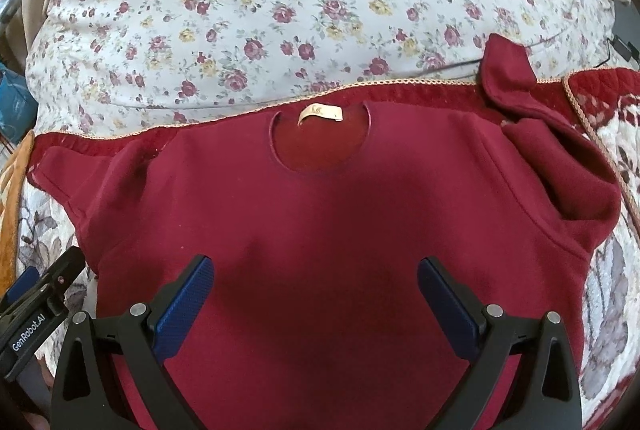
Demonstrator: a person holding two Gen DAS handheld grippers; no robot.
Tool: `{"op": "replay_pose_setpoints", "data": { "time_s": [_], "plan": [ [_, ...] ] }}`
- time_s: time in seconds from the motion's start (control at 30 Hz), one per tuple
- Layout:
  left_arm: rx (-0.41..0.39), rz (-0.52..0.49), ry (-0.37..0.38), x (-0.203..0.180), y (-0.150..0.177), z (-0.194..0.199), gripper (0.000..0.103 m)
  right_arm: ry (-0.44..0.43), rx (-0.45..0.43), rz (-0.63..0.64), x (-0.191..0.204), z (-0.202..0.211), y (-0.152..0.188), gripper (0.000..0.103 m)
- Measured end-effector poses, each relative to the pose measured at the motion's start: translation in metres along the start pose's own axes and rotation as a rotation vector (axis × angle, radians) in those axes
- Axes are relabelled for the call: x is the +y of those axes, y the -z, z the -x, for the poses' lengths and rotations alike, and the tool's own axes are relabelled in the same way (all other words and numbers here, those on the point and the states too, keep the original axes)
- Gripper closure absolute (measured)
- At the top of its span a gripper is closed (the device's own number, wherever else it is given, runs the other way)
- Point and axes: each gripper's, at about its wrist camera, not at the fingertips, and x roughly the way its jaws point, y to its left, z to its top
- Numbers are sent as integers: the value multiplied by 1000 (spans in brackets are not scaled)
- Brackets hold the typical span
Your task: Fold small clothes
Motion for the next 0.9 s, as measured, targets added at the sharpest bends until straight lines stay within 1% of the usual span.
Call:
{"op": "replay_pose_setpoints", "data": {
  "time_s": [0.4, 0.57, 0.73, 0.83, 0.9],
  "plan": [
    [9, 3, -8, 2, -2, -3, 0, 27, -12, 51, 5, -5, 0, 0],
    [13, 29, -22, 14, -11, -4, 0, 19, -1, 70, 3, -13, 3, 0],
    [4, 102, -94, 53, -42, -9, 0, 44, 4, 128, 4, -22, 7, 0],
    [-29, 163, -162, 84, -69, -17, 0, 48, -3, 145, 5, -27, 11, 0],
    [-34, 182, -213, 101, -85, -31, 0, 46, -12, 147, 4, -27, 11, 0]
  ]
}}
